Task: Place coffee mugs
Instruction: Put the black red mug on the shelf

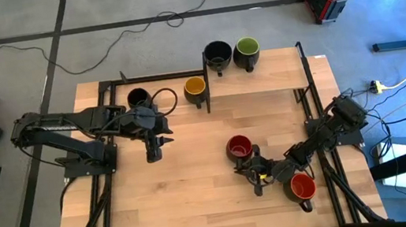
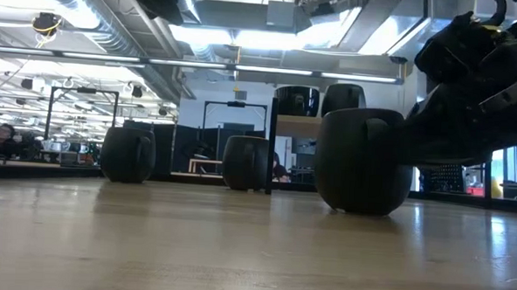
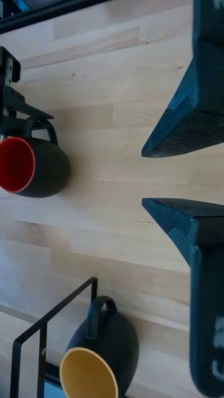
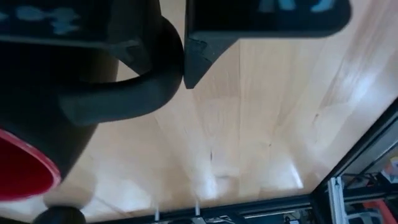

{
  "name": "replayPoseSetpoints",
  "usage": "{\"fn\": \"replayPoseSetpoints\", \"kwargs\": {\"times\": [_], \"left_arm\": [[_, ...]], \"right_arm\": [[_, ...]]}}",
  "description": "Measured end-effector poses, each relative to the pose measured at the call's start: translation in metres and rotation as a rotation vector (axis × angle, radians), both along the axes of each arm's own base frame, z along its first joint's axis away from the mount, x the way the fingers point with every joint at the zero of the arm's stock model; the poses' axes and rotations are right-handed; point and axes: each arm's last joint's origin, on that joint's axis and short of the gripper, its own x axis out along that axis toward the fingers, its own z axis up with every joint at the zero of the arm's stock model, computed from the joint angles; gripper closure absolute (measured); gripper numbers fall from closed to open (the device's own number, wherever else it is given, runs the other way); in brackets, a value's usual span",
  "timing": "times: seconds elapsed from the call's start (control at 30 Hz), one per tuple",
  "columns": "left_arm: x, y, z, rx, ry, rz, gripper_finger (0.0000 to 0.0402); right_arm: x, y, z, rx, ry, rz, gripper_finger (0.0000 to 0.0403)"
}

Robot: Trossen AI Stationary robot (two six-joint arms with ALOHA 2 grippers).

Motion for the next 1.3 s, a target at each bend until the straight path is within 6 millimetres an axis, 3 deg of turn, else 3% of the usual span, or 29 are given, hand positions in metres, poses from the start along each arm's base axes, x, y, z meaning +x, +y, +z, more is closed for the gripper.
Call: {"fn": "replayPoseSetpoints", "kwargs": {"times": [0.3, 0.63, 1.13, 1.3], "left_arm": [[0.000, 0.000, 0.000, 0.000, 0.000, -0.001, 0.0292], [0.000, 0.000, 0.000, 0.000, 0.000, -0.001, 0.0292], [0.006, 0.010, 0.006, -0.002, -0.086, 0.045, 0.0292], [0.007, 0.021, 0.007, -0.017, -0.107, 0.107, 0.0292]], "right_arm": [[-0.006, -0.004, 0.026, 0.064, -0.044, 0.108, 0.0394], [-0.029, -0.025, 0.088, 0.059, -0.055, 0.111, 0.0394], [-0.085, -0.096, 0.174, -0.034, -0.013, -0.010, 0.0394], [-0.102, -0.120, 0.188, -0.069, 0.016, -0.014, 0.0394]]}}
